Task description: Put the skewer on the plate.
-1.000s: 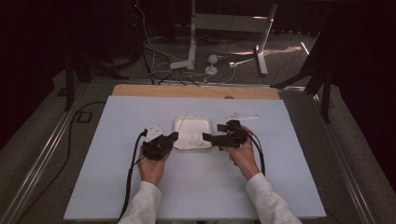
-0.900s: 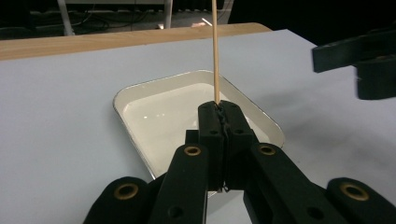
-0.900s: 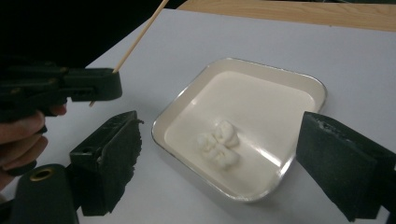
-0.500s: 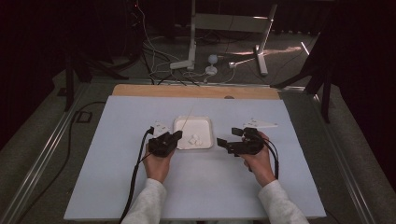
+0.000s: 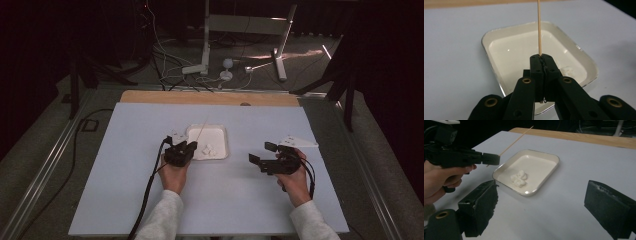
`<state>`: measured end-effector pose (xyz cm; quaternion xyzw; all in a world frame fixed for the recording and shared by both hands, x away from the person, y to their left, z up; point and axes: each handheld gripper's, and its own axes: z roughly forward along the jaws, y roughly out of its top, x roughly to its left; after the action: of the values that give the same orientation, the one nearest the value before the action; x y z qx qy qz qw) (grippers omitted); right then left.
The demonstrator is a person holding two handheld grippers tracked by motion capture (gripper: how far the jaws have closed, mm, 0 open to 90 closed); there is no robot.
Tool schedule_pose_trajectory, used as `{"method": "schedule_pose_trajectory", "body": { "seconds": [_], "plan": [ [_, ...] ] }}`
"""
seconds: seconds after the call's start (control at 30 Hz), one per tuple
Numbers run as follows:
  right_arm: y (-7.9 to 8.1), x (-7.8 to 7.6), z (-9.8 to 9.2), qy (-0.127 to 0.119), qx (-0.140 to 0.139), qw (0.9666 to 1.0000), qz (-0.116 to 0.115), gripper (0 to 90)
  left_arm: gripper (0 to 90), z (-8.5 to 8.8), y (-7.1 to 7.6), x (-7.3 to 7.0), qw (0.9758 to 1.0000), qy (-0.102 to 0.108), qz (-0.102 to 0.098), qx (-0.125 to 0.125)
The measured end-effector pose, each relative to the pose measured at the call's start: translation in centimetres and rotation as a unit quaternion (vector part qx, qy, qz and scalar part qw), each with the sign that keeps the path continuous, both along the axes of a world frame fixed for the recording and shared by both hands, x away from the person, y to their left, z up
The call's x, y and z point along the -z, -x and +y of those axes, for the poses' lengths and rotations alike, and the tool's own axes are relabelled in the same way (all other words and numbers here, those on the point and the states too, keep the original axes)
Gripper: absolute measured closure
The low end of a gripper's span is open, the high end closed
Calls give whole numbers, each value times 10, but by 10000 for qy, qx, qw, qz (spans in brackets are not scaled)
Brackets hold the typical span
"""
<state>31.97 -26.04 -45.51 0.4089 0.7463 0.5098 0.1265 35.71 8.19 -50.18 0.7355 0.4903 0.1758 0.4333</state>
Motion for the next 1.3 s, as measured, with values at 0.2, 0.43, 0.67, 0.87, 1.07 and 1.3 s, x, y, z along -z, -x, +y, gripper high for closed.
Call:
{"method": "schedule_pose_trajectory", "body": {
  "seconds": [0.2,0.43,0.67,0.87,1.07,1.3],
  "plan": [
    [12,2,-15,16,109,9999,-96,123,893,-5,-2,7,9996,-190,147,-138],
    [19,3,-29,-33,241,9997,-101,127,891,-9,-5,14,9985,-325,386,-213],
    [22,6,-36,-9,326,9994,-79,127,587,-10,-5,17,9991,-172,396,-19],
    [24,6,-39,16,380,9992,-126,126,362,-3,-4,9,9991,44,424,48],
    [25,8,-42,59,465,9988,-143,123,250,11,4,-8,9993,191,217,247],
    [28,10,-45,60,537,9984,-145,120,160,36,22,-35,9939,805,-339,667]
  ]
}}
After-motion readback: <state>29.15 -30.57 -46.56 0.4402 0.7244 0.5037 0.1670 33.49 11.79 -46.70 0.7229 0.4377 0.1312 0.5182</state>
